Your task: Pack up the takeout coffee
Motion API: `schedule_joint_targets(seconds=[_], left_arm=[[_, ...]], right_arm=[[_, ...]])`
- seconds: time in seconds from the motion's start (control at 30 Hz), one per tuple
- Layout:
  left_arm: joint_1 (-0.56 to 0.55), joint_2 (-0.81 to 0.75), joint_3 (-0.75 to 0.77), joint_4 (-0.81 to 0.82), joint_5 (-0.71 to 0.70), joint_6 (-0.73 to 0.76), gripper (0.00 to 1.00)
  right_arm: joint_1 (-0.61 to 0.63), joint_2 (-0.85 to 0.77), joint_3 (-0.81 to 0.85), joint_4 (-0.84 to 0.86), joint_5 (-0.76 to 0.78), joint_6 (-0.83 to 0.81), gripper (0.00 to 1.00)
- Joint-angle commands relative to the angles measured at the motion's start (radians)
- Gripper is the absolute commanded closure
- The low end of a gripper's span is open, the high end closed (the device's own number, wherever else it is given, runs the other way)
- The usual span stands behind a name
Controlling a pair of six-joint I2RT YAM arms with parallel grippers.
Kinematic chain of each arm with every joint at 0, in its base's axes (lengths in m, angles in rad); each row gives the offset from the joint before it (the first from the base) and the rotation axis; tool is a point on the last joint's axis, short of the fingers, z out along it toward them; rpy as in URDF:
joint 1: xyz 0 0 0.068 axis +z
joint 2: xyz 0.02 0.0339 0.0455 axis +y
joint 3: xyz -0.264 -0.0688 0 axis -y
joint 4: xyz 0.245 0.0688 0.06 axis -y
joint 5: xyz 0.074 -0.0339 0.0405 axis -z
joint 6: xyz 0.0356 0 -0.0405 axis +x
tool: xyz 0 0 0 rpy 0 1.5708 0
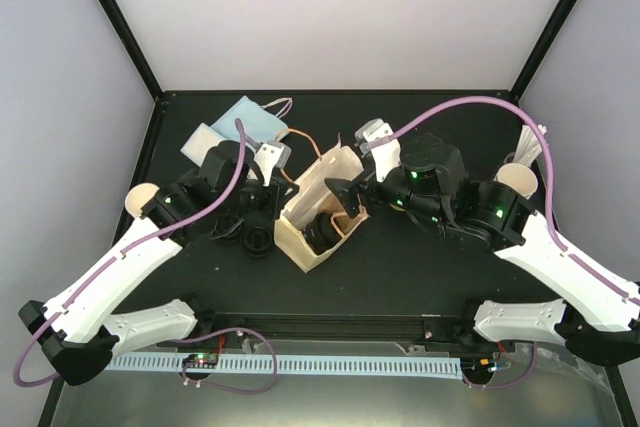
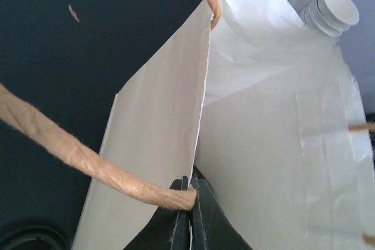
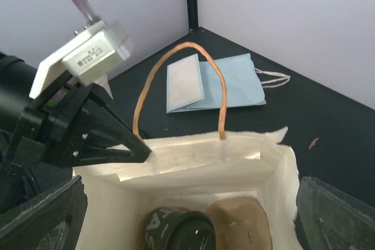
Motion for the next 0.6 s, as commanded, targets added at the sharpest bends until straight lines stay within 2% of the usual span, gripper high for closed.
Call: schedule_joint_targets(seconds=[0.0,0.23,0.37,0.57], left_arm=[[-0.003,-0.011,0.013,0.003,-0.016,-0.229,0.99],[-0.004,-0.019,-0.047,0.043,-0.008,-0.421,0.98],[-0.003,-0.065,-0.139,0.154,0.010,-0.556,0.99],[-0.005,-0.145,-0.248,0.267,-0.072,-0.714,0.99]], right_arm=[[-0.010,0.007,0.026,-0.084,0.045,0.065,0.00],[-0.037,0.005,0.049,-0.167,0.134,0.141,0.00],[-0.044,-0.003,0.062,-0.208,0.194,0.175,0.00],[-0.049,-0.029,0.047,-0.225,0.281,0.203,0.00]])
